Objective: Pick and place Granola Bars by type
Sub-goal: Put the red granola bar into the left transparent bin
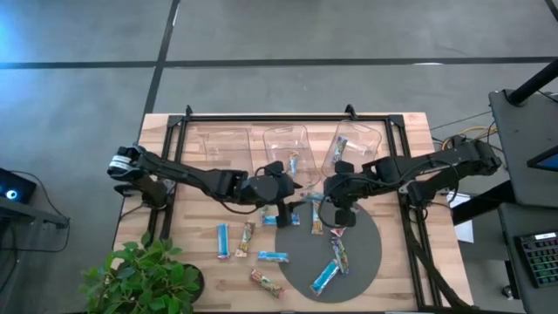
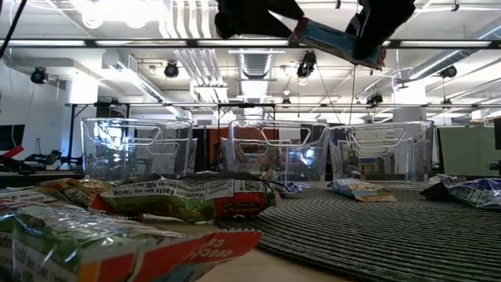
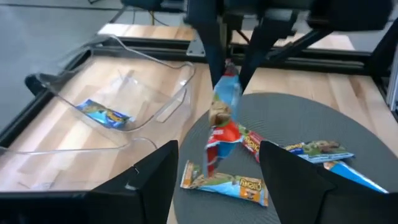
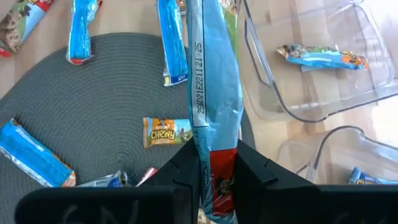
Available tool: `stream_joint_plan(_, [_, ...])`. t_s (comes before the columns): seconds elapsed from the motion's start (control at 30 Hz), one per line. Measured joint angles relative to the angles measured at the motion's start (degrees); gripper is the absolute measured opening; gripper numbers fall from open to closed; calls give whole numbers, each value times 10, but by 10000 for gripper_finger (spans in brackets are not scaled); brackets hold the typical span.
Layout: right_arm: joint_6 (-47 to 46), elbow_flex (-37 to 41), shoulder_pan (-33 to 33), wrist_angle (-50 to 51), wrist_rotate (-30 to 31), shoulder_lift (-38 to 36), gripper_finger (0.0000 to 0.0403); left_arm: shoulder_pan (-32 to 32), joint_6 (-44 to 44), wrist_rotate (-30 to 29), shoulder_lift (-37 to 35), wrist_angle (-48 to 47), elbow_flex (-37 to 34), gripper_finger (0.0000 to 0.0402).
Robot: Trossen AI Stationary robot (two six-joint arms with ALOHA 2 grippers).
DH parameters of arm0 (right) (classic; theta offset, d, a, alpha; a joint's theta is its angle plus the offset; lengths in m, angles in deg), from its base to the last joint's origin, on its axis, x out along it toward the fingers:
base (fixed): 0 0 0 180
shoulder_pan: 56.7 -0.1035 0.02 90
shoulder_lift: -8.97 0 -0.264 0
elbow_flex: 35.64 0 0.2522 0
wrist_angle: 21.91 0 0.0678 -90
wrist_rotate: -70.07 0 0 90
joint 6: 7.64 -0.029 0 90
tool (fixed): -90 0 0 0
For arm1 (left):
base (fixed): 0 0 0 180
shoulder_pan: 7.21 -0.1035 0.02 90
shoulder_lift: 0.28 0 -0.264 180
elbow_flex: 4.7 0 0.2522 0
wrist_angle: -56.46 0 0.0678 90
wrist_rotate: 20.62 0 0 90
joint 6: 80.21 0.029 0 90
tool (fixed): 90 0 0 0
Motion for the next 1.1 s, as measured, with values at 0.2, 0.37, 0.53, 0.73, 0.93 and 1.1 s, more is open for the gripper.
stream_joint_plan(0.2, [16, 0, 0, -12, 0, 0, 52, -3, 36, 13, 29, 19, 21, 209])
stream_joint_plan(0.37, [21, 0, 0, -12, 0, 0, 52, -11, 38, 13, 49, 18, 40, 209])
stream_joint_plan(0.53, [21, 0, 0, -12, 0, 0, 52, -19, 39, 19, 53, 16, 44, 207])
stream_joint_plan(0.73, [21, 0, 0, -12, -1, 0, 52, -19, 38, 25, 53, 17, 44, 191])
stream_joint_plan(0.93, [25, 0, 0, -12, 0, 0, 52, -19, 32, 30, 53, 17, 44, 151])
stream_joint_plan(1.1, [25, 0, 0, -12, 0, 0, 52, -21, 32, 30, 53, 17, 44, 107])
